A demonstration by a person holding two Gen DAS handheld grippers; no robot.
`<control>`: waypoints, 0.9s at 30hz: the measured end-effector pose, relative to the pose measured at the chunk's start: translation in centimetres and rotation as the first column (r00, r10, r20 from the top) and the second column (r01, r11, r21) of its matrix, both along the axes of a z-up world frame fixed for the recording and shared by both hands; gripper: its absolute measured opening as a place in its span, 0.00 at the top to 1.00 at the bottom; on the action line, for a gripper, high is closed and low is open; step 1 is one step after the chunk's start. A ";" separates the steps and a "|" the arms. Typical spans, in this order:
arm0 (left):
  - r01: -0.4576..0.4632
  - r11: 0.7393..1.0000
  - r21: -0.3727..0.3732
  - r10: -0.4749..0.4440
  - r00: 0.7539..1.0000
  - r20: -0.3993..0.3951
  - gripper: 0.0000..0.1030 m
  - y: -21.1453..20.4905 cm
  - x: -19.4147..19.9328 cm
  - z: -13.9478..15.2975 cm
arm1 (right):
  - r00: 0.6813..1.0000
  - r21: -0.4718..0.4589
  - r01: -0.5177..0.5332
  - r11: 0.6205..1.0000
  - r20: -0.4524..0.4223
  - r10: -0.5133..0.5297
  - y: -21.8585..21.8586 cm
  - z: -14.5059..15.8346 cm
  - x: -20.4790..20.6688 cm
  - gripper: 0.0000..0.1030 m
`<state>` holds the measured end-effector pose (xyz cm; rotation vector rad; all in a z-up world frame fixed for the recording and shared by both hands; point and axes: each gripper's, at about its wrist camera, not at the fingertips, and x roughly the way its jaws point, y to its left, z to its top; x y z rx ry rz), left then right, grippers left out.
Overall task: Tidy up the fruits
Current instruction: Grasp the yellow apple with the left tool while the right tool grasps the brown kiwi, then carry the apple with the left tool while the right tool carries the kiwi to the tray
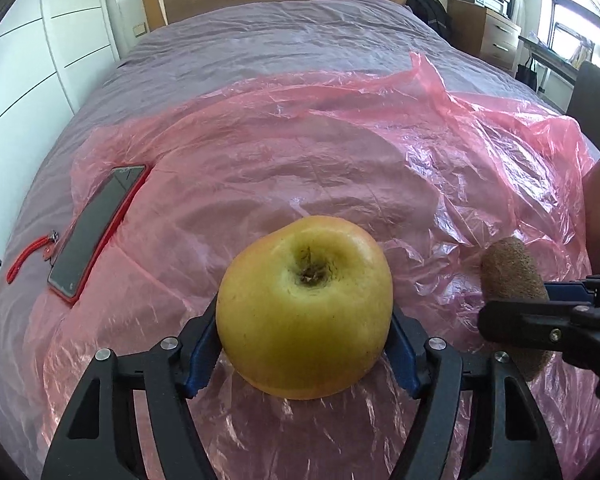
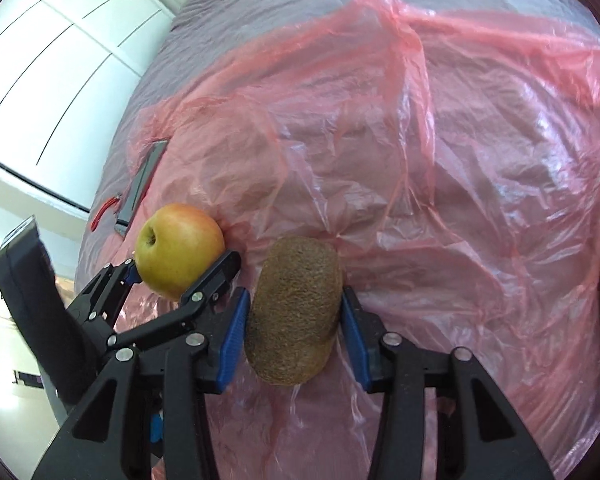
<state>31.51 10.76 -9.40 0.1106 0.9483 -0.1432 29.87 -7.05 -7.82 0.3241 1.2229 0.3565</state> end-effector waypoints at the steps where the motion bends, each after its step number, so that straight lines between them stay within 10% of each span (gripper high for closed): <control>1: -0.016 1.000 -0.013 0.016 1.000 0.003 0.36 0.3 -0.5 0.3 | 1.000 -0.003 -0.012 1.000 0.013 0.012 -0.2 0.5 -0.5 0.52; 12: -0.024 0.996 -0.084 0.030 0.997 0.075 0.36 -0.7 -8.3 5.3 | 0.970 -0.041 -0.177 0.983 0.165 0.181 -3.7 6.7 -10.9 0.52; 27: 0.192 0.977 -0.098 -0.186 0.980 0.064 0.36 -12.6 -19.2 7.2 | 0.985 -0.135 -0.108 0.985 0.117 0.125 -13.4 6.9 -22.7 0.53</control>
